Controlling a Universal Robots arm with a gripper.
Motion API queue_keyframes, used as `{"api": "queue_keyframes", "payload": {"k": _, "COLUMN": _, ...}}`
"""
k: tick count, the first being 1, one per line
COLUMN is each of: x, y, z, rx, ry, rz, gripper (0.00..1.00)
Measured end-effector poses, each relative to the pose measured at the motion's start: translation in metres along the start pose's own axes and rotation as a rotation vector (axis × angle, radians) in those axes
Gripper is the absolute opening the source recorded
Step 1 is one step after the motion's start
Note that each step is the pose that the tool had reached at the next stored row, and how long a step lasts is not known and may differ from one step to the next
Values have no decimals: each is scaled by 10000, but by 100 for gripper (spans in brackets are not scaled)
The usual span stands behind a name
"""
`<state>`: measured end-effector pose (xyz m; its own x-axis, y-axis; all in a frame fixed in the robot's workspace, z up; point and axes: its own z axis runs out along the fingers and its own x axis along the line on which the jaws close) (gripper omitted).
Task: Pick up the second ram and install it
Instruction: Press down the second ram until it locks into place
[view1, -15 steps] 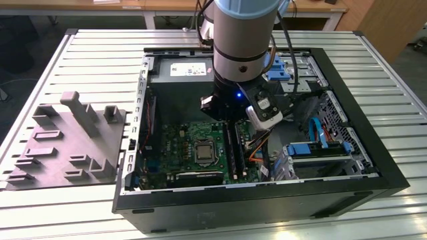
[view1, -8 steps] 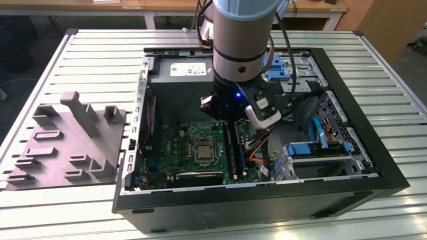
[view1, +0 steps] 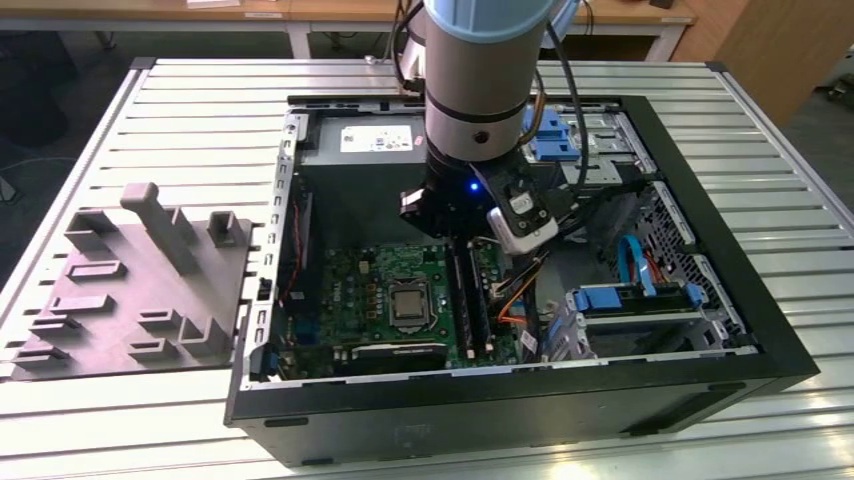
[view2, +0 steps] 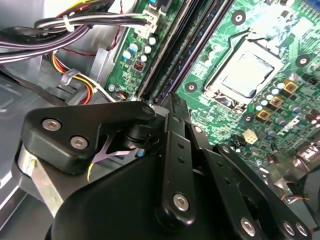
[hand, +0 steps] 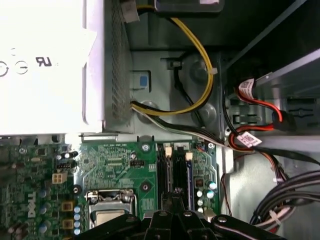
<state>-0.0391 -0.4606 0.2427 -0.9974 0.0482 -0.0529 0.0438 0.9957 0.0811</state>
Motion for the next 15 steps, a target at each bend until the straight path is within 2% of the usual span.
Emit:
{"api": "queue_keyframes", "payload": {"k": 3, "x": 3, "y": 13, "z": 36, "rx": 3, "ry": 2, "rz": 1, "gripper": 10}}
{"api": "queue_keyframes", "payload": {"k": 12, "x": 14, "y": 135, "z": 128, "rx": 5, "ry": 2, "rz": 1, "gripper": 10}}
{"api": "queue_keyframes", "payload": {"k": 15, "x": 18, "y": 169, "z": 173, "rx": 111, "ry": -2, "rz": -5, "gripper": 10}}
